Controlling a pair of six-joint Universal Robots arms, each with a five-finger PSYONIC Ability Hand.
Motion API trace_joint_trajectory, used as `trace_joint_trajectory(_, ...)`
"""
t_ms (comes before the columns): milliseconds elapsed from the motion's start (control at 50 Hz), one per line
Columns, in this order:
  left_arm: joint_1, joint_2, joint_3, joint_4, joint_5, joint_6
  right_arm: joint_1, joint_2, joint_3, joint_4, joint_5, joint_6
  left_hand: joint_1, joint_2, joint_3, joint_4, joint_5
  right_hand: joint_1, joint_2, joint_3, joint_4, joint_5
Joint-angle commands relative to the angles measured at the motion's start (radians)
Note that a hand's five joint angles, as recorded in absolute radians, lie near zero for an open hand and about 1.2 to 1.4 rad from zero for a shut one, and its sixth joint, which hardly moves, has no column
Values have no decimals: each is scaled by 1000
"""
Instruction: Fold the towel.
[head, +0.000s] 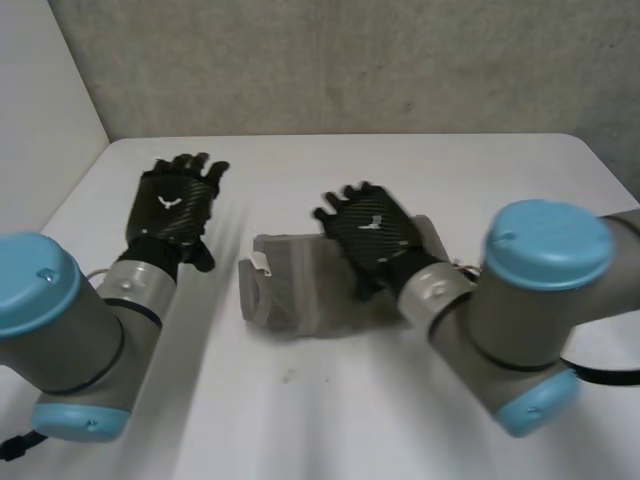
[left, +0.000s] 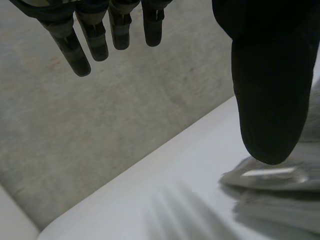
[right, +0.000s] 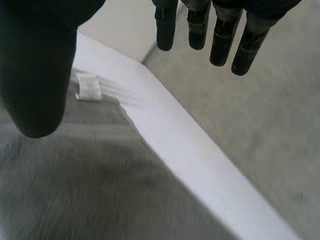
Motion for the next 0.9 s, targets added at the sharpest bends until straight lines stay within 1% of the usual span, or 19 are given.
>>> trace_joint_trajectory(20,-89,-15,-8,-2,5,4,-160,-38,135,25,-5,92,2,11,7,8,-31,-34,-50,-39,-57,-60)
trace_joint_trajectory(80,-120,-73,-5,1,6,17,-263,-31,184,25,-4,89,5,14,10,11,-28,-34,-50,-39,-57,-60)
trace_joint_trajectory(160,-122,-113,7,1,3,18,-301,-2,197,23,-22,89,5,14,10,11,-28,85,69,80,62,59)
trace_joint_trajectory(180,-122,-128,13,1,5,18,-318,27,199,14,-24,89,8,17,13,14,-25,193,176,187,170,167)
trace_joint_trajectory(200,-122,-142,22,1,3,18,-338,50,196,11,-25,91,8,17,13,14,-25,380,363,374,357,354)
trace_joint_trajectory(220,-122,-142,22,1,3,18,-338,51,196,11,-25,91,8,17,13,14,-25,382,365,376,359,356)
trace_joint_trajectory(260,-122,-173,36,1,-1,18,-363,81,184,-3,-39,91,8,17,13,14,-25,901,885,896,879,875)
trace_joint_trajectory(280,-122,-173,36,1,-1,18,-363,81,184,-3,-39,91,8,17,13,14,-25,904,888,899,881,878)
trace_joint_trajectory(300,-120,-182,38,1,0,18,-369,87,182,-17,-53,95,8,17,13,14,-25,1099,1083,1093,1076,1073)
trace_joint_trajectory(320,-120,-185,39,0,-1,18,-373,96,181,-24,-71,95,8,17,13,14,-25,1187,1171,1182,1164,1161)
trace_joint_trajectory(460,-114,-174,28,-2,-3,17,-375,107,178,-20,-85,101,8,17,13,14,-25,1188,1172,1182,1165,1162)
trace_joint_trajectory(480,-113,-171,28,-2,-3,17,-376,103,178,-18,-82,101,8,17,13,14,-25,1003,987,997,980,977)
trace_joint_trajectory(500,-113,-171,28,-2,-3,17,-376,103,178,-18,-82,101,8,17,13,14,-25,1001,985,996,978,975)
trace_joint_trajectory(520,-111,-171,27,-2,-3,17,-376,97,179,-15,-79,103,8,17,13,14,-25,800,784,795,778,775)
trace_joint_trajectory(620,-109,-170,24,-5,-3,17,-375,81,191,-11,-85,110,8,17,13,14,-25,781,765,775,758,755)
trace_joint_trajectory(720,-109,-170,24,-8,-3,17,-384,78,191,-12,-91,184,8,17,13,14,-25,845,829,840,823,820)
trace_joint_trajectory(760,-109,-167,22,-9,-5,15,-389,81,185,-23,-94,248,5,14,10,11,-28,1186,1170,1180,1163,1160)
trace_joint_trajectory(840,-109,-156,22,-9,-5,15,-389,83,176,-26,-84,268,2,11,7,8,-31,1188,1172,1182,1165,1162)
trace_joint_trajectory(900,-108,-141,22,-11,-5,14,-381,72,148,-26,-61,235,2,10,6,8,-32,1188,1172,1182,1165,1162)
